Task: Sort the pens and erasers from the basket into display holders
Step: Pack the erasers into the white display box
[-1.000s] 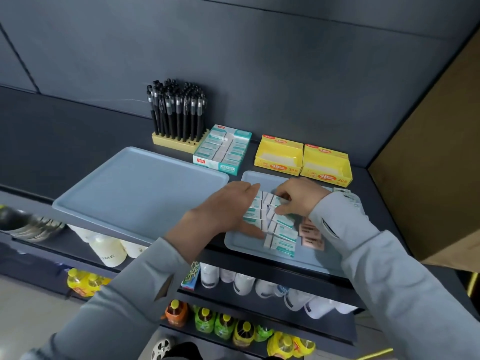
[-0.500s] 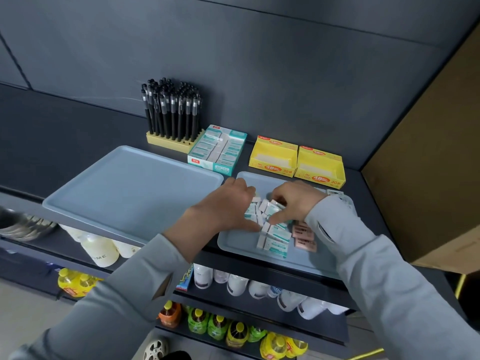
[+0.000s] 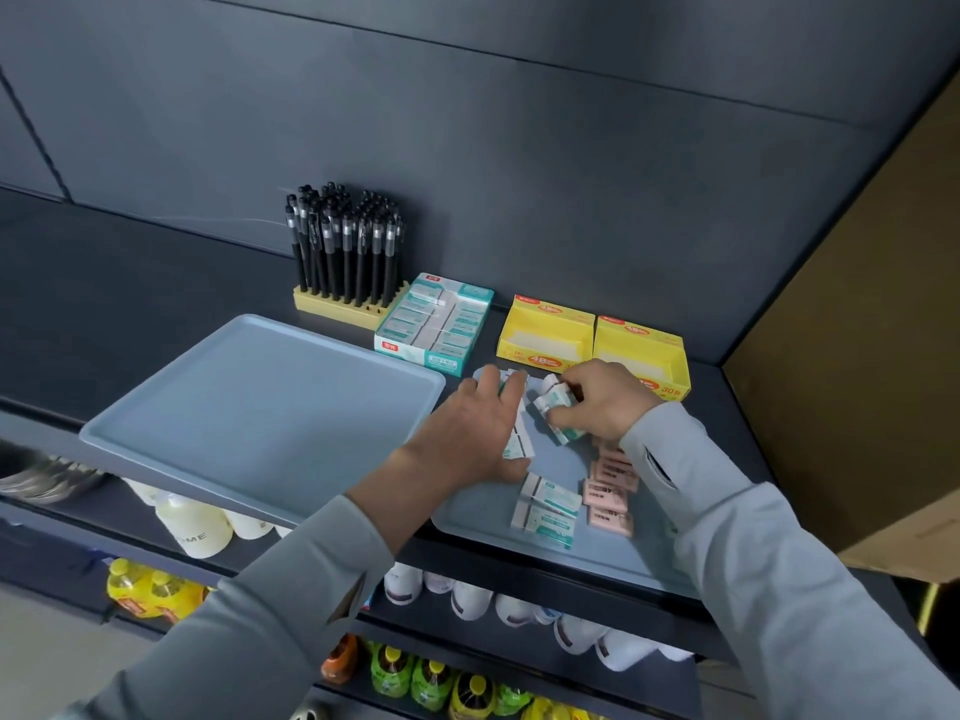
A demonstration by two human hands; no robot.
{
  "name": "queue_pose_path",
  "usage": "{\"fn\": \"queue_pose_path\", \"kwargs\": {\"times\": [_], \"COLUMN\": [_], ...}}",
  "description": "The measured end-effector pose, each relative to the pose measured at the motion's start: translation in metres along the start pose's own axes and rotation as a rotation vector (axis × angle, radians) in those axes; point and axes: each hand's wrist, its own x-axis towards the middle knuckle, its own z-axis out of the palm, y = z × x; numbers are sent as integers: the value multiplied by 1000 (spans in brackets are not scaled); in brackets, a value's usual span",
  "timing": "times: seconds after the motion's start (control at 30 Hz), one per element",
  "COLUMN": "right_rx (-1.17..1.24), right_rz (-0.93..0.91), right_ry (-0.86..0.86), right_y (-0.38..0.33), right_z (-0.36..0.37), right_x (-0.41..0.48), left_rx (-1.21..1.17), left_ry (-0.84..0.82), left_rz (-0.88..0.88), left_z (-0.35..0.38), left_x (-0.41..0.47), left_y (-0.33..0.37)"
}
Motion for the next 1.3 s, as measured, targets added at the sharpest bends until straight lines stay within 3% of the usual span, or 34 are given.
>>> {"fn": "queue_pose_path", "kwargs": {"times": [0.1,0.23,0.3,0.43,0.53,0.67,0.77,1.1,1.2,1.3], "right_rx": [71,242,380,812,973,827,777,1126,1223,1378], "right_rz": [20,28,37,28,-32,-97,-126,-1,-2,29], "right_ry": [30,60,79,72,5,2,72,-36,-71,52], "right_y": [3,9,12,3,-8,-17,-24,-56,-67,-77], "right_z": [-1,0,-1,-8,-11,-10,-10,-28,-31,-32], "right_x": [3,9,13,15,18,27,32,52,64,82], "left_rx": [-201,-631,-1040,-2184,-2474,-2523,-2508,-2369,-2348,-2373], "left_ry": [22,11,-42,-146,-144,-79,-94,-74,-58,-15], "left_rz": [-45,-248,-397,-728,-785,-949,-953,-734,-759,-829], "left_z": [-2,-7,-8,-28,-39,-41,-41,-38,-40,-39], "left_x": [2,5,13,26,30,36,37,35,34,31], "left_y": [0,1,-2,-3,-5,-9,-17,-62,-82,-106]}}
